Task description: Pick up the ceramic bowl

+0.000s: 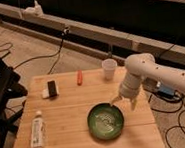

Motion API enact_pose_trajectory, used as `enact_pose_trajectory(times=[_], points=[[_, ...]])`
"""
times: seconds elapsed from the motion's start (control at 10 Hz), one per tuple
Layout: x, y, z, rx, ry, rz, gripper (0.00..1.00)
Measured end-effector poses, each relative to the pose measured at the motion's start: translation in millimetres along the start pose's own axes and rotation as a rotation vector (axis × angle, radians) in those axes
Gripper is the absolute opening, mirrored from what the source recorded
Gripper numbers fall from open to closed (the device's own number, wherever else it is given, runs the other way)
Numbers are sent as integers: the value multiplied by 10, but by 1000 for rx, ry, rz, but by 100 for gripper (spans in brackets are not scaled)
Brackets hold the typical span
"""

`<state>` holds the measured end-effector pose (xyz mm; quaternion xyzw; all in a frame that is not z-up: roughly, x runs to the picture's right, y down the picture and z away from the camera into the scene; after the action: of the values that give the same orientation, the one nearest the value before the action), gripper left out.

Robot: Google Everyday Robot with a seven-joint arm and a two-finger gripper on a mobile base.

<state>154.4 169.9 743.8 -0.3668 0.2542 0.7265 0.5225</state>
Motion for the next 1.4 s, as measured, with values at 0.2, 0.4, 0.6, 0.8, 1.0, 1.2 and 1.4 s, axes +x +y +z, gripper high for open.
enact_pose_trajectory(times=[0.2,0.4,0.6,0.8,1.0,1.2,1.4], points=[[1,10,48,-2,11,-1,70],[55,-28,249,-3,65,9,70],[86,-5,471,-19,125,14,70],[80,-3,651,-40,175,17,70],[79,21,849,-54,227,17,65],[54,-3,1028,-53,263,27,44],[-9,-4,1059,-60,262,41,25]])
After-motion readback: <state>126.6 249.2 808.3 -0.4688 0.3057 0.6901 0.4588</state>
